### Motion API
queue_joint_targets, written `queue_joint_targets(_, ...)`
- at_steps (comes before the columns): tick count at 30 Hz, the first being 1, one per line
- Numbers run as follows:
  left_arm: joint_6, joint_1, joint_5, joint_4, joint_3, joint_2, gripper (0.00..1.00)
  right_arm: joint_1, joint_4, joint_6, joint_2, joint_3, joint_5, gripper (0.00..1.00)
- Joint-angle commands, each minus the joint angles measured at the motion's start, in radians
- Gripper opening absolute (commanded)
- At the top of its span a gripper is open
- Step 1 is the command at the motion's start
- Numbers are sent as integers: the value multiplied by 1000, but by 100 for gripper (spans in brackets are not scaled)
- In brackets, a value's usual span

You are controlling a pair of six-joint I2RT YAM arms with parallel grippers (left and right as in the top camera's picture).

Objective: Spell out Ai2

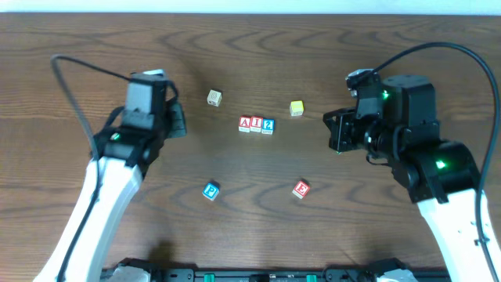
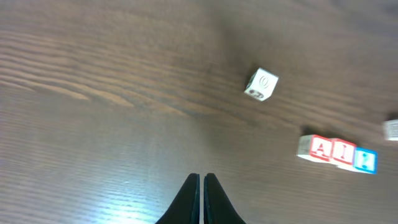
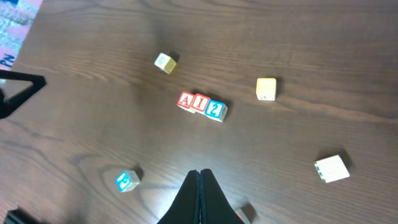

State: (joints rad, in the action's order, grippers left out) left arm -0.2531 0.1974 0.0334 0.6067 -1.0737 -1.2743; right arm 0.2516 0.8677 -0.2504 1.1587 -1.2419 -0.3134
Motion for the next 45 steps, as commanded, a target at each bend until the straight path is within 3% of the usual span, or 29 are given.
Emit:
queue_joint_targets(1, 52, -14, -37, 51, -5, 100, 6, -2, 27, 50, -75, -13, -27, 1)
queue_joint_targets(2, 51, -14, -37, 71, -5, 130, 8, -2, 38, 58, -98, -13, -27, 1)
queue_joint_targets(3, 51, -14, -37, 85, -5, 158, 21, -2, 48, 58, -119, -13, -27, 13)
queue_joint_targets(4, 47, -14, -38, 95, -5, 182, 45, -2, 58, 57, -141, -13, -27, 41)
queue_joint_targets(5, 44, -14, -41, 99, -5, 198, 58, -2, 68, 57, -158, -13, -27, 68)
queue_joint_targets(6, 44, -14, -51, 102, -5, 216, 95, -2, 78, 57, -174, -13, -27, 96)
queue_joint_targets(7, 43, -14, -63, 103, -5, 236, 95, -2, 93, 56, -194, -13, -28, 99)
queue_joint_targets(16, 44, -14, -82, 153, -5, 311, 95, -2, 224, 39, -327, -13, -19, 99)
queue_joint_targets(35, 44, -14, -82, 183, -5, 298, 95, -2, 293, 39, -327, -13, -8, 99)
queue_joint_targets(37, 100, -13, -7, 211, -5, 298, 95, -2, 293, 39, -327, -13, -8, 99)
queue_joint_targets(41, 108, -14, 69, 283, -5, 344, 95, -2, 293, 39, -327, -13, -8, 99)
queue_joint_targets(45, 123, -38, 82, 352, -4, 505, 95, -2, 293, 39, -327, -13, -8, 99)
